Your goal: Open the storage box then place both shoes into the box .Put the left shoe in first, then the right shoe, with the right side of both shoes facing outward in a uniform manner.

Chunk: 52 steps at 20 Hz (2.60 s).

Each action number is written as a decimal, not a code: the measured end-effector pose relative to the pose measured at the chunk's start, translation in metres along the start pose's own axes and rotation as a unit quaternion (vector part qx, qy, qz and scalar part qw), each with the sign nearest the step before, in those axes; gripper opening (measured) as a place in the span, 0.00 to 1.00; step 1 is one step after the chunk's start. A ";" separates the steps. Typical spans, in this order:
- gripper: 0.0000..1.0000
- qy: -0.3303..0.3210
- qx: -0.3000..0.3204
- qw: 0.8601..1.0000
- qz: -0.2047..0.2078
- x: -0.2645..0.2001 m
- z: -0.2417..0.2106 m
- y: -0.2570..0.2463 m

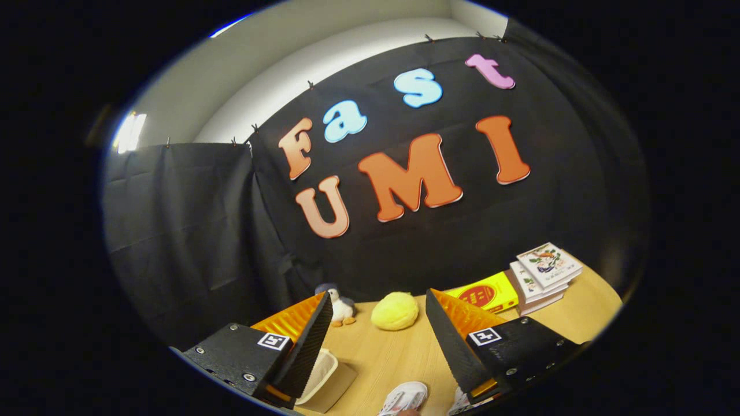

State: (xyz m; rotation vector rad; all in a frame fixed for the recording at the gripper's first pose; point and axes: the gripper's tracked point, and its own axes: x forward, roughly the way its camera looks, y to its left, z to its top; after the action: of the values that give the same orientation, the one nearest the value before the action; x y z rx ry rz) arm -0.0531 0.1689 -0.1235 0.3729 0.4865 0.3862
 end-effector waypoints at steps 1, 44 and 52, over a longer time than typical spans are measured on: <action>0.96 0.023 0.006 1.000 0.003 0.003 -0.018 0.002; 0.31 0.332 0.202 0.872 0.297 0.027 -0.183 0.258; 0.24 0.322 0.188 0.870 0.321 0.055 -0.165 0.354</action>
State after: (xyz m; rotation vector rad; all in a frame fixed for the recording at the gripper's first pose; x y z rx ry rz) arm -0.1874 0.5398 -0.1271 0.7992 1.1052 1.0912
